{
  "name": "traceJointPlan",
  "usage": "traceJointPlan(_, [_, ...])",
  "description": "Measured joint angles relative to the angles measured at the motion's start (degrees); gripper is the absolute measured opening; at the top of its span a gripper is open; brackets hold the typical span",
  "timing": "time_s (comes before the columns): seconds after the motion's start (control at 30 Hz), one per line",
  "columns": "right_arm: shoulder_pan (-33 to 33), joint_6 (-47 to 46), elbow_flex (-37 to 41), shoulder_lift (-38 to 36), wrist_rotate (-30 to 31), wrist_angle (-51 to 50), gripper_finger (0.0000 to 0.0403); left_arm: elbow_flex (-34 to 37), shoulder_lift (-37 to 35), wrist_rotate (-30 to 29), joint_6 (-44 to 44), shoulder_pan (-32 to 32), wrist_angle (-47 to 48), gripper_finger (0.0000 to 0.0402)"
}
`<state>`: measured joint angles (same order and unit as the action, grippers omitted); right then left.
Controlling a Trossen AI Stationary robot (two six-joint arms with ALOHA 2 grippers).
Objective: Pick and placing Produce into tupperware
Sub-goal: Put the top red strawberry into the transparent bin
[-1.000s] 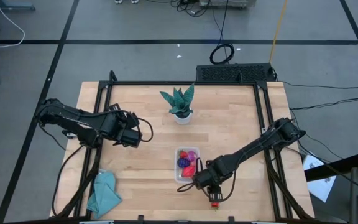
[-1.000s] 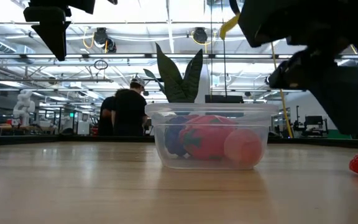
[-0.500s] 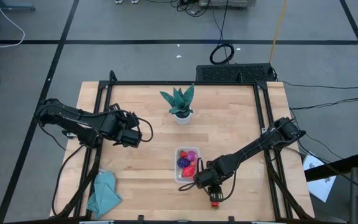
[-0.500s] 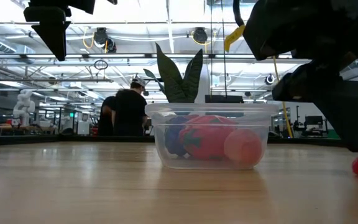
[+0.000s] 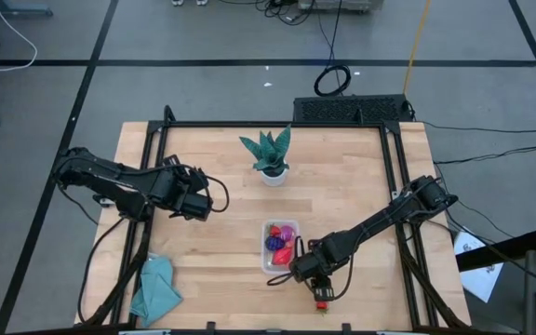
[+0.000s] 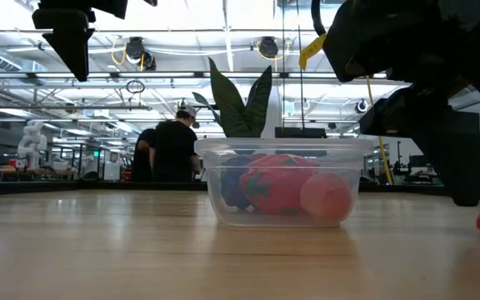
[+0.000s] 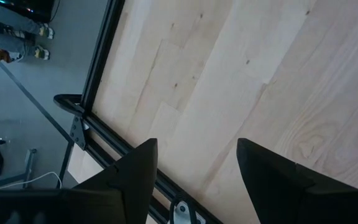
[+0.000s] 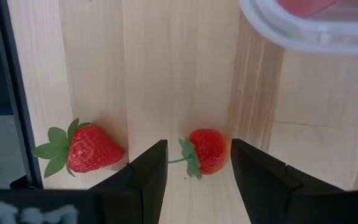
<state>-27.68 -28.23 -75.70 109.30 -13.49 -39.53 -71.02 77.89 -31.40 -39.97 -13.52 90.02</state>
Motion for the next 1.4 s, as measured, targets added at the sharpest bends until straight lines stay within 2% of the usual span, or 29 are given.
traceJointPlan(0.3, [-0.02,-0.87,0.02,0.00,0.00,-1.97,0.0169,0.00,0.00,0.00,0.00,0.00,-0.02,0.0225])
traceJointPlan(0.67, [0.08,-4.07,7.08,-0.42,-1.89,7.10,0.0169,0.00,0.00,0.00,-0.26,0.00,-0.03,0.0225])
traceJointPlan(1.2, [0.05,-4.07,7.58,-0.17,-1.95,7.55,0.0169,0.00,0.00,-0.02,-0.55,0.00,-0.04,0.0225])
traceJointPlan(1.4, [0.02,-4.09,7.63,-0.13,-1.75,7.52,0.0146,0.00,0.00,-0.02,-0.57,0.00,-0.06,0.0225])
